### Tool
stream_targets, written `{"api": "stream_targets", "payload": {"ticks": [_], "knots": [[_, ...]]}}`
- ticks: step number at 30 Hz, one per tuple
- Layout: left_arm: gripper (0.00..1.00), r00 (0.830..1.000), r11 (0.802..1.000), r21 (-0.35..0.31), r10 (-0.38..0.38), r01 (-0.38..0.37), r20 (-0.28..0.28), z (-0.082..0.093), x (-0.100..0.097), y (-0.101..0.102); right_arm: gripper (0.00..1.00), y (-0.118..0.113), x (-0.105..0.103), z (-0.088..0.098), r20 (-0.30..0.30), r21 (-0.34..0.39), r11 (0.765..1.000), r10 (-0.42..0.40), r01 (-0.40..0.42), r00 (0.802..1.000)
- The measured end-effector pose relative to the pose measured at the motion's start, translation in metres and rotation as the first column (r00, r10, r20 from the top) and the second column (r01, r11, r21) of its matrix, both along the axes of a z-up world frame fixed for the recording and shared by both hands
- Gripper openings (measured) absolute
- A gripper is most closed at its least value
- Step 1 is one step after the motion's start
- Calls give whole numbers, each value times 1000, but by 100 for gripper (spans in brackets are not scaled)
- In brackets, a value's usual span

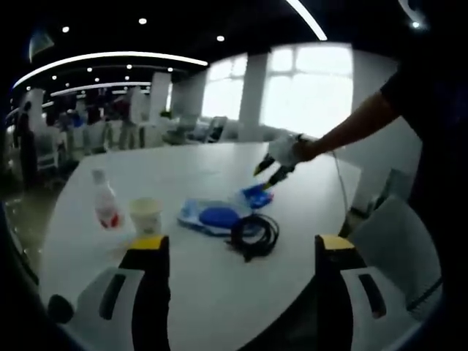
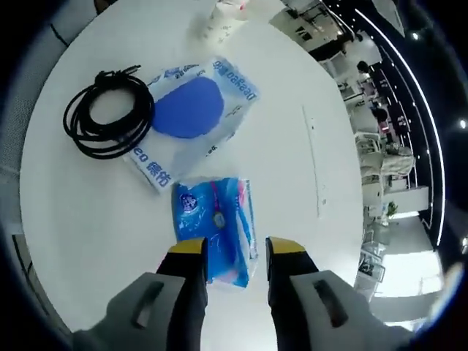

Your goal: Arrange the tabletop items into an orderly group along one side of the table until the central work area is clear of visible clutter.

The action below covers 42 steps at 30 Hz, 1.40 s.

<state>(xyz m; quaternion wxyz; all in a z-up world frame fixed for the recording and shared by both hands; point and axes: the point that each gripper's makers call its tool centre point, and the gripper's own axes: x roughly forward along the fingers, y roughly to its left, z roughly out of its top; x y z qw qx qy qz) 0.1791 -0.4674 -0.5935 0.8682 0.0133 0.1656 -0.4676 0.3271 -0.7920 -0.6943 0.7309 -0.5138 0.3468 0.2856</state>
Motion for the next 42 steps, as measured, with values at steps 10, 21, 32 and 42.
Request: {"api": "stream_targets", "payload": {"ticks": [10,21,32,42], "knots": [[84,1000,1000,-9,-3,3,9,2,-1,0,48,24,-19,14,11,187,975,-123,119,992],[93,1000,1000,-14,5,-5,15,3,0,2,56,47,-34,18,-7,267,950,-164,160,986],[100,999,999,20,26,-27,38,0,4,7,61,92,-57,6,-56,407,892,-191,197,980],[100,999,998,58,34,-36,33,-5,5,10,61,127,-76,-12,-124,472,855,-178,216,976]]}}
